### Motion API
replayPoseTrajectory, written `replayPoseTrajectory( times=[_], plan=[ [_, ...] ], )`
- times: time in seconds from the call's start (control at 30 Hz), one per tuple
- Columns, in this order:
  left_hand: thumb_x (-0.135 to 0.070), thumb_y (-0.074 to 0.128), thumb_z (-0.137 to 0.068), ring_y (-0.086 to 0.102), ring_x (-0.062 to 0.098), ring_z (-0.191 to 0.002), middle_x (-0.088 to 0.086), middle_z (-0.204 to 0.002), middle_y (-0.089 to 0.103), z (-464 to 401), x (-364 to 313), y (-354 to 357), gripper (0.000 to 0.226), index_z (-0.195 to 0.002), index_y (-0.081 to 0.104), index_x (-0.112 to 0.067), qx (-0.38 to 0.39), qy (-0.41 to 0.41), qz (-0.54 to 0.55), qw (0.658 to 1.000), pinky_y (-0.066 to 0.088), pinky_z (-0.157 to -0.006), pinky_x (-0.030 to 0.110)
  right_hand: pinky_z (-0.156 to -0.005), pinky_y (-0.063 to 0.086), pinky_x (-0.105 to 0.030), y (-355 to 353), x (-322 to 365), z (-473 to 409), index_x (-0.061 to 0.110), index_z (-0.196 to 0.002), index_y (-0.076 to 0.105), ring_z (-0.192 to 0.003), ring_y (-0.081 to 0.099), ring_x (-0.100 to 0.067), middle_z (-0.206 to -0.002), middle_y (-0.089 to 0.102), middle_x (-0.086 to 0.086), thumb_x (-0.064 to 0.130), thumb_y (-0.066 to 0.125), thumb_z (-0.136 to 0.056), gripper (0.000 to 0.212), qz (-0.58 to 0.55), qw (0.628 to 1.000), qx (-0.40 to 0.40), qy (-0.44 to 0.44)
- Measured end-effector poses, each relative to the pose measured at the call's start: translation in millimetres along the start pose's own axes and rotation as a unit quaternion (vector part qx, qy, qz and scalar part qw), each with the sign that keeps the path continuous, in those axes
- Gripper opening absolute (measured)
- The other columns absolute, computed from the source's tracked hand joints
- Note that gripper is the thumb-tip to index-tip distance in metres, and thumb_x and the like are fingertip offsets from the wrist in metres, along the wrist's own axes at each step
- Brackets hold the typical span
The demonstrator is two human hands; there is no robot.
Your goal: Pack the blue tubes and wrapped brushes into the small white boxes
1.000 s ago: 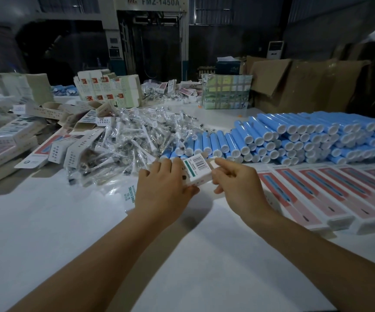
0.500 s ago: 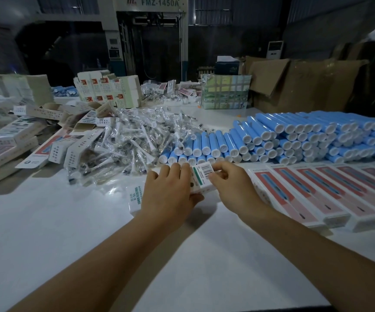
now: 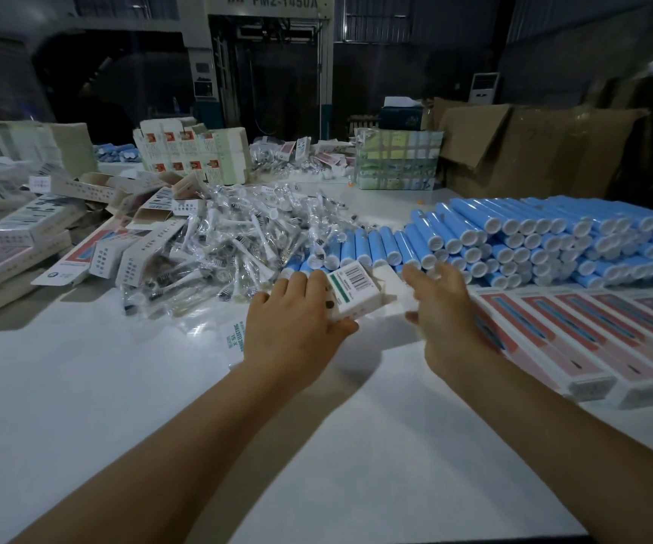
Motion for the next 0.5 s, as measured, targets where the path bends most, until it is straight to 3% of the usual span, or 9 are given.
replayPoseTrajectory(
  times=[0.07, 0.1, 0.17, 0.23, 0.3, 0.37, 0.43, 0.5],
  plan=[
    [-0.068, 0.047, -0.079, 0.046, 0.022, -0.113, -0.001, -0.124, 0.051, -0.2, -0.9, 0.8, 0.072, -0.131, 0.039, -0.020, 0.001, 0.001, 0.001, 1.000, 0.034, -0.086, 0.036, -0.069, 0.055, -0.037, 20.0, -22.8, 8.1, 0.008, -0.114, 0.059, -0.087, 0.067, -0.025, -0.098, 0.072, -0.013, 0.032, 0.070, -0.083, 0.041, -0.212, 0.957, 0.094, 0.175],
    [-0.069, 0.043, -0.078, 0.046, 0.022, -0.114, -0.001, -0.125, 0.050, 0.2, -2.9, 1.5, 0.074, -0.133, 0.038, -0.020, 0.006, 0.005, -0.008, 1.000, 0.034, -0.086, 0.035, -0.072, 0.056, -0.040, 30.9, -25.4, 14.5, 0.005, -0.106, 0.061, -0.087, 0.070, -0.029, -0.094, 0.073, -0.017, 0.031, 0.070, -0.081, 0.037, -0.269, 0.928, 0.146, 0.214],
    [-0.071, 0.030, -0.076, 0.045, 0.022, -0.116, 0.000, -0.129, 0.049, 1.1, -7.2, 2.6, 0.081, -0.137, 0.035, -0.019, 0.017, 0.016, -0.031, 0.999, 0.035, -0.088, 0.035, -0.078, 0.058, -0.042, 43.6, -20.7, 20.5, 0.001, -0.104, 0.061, -0.088, 0.071, -0.031, -0.098, 0.072, -0.021, 0.025, 0.069, -0.075, 0.038, -0.317, 0.900, 0.227, 0.194],
    [-0.071, 0.026, -0.078, 0.045, 0.023, -0.117, 0.002, -0.131, 0.048, 2.7, -10.8, 2.4, 0.083, -0.140, 0.033, -0.016, 0.019, 0.026, -0.046, 0.998, 0.035, -0.088, 0.035, -0.082, 0.058, -0.041, 45.3, -16.9, 16.4, 0.000, -0.108, 0.058, -0.091, 0.071, -0.030, -0.101, 0.070, -0.022, 0.011, 0.067, -0.076, 0.035, -0.297, 0.916, 0.235, 0.128],
    [-0.068, 0.033, -0.085, 0.045, 0.023, -0.116, 0.003, -0.132, 0.047, 4.5, -14.2, 3.1, 0.078, -0.141, 0.030, -0.014, 0.019, 0.045, -0.047, 0.998, 0.034, -0.088, 0.036, -0.078, 0.059, -0.036, 38.7, -14.5, 13.2, 0.003, -0.103, 0.060, -0.086, 0.071, -0.025, -0.097, 0.070, -0.018, 0.000, 0.062, -0.084, 0.019, -0.187, 0.963, 0.189, 0.042],
    [-0.066, 0.037, -0.088, 0.043, 0.023, -0.117, 0.005, -0.134, 0.045, 6.5, -17.4, 4.9, 0.078, -0.144, 0.026, -0.012, 0.030, 0.057, -0.049, 0.997, 0.035, -0.090, 0.037, -0.063, 0.055, -0.017, 31.2, -4.0, 17.7, 0.013, -0.100, 0.062, -0.078, 0.068, -0.011, -0.099, 0.070, -0.008, 0.006, 0.056, -0.092, 0.012, 0.053, 0.985, 0.132, -0.094],
    [-0.064, 0.032, -0.089, 0.043, 0.024, -0.118, 0.006, -0.134, 0.044, 8.3, -20.4, 4.5, 0.079, -0.145, 0.023, -0.010, 0.031, 0.067, -0.069, 0.995, 0.035, -0.090, 0.038, -0.058, 0.050, -0.009, 35.6, 2.8, 27.0, 0.017, -0.125, 0.056, -0.079, 0.061, -0.003, -0.109, 0.064, -0.003, 0.016, 0.046, -0.099, 0.028, 0.257, 0.933, 0.114, -0.223],
    [-0.061, 0.019, -0.086, 0.044, 0.024, -0.117, 0.006, -0.133, 0.045, 8.8, -22.3, 1.5, 0.080, -0.145, 0.023, -0.009, 0.030, 0.068, -0.083, 0.994, 0.035, -0.089, 0.038, -0.074, 0.055, -0.021, 40.9, 0.7, 32.0, 0.015, -0.145, 0.034, -0.095, 0.061, -0.013, -0.119, 0.059, -0.007, 0.022, 0.038, -0.101, 0.045, 0.329, 0.899, 0.118, -0.263]
  ],
)
Point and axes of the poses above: each hand's wrist, its own z-axis away from the middle knuckle, its own y-axis out of the palm, x = y × z, the point moved 7 cm from there along -z, towards the middle knuckle
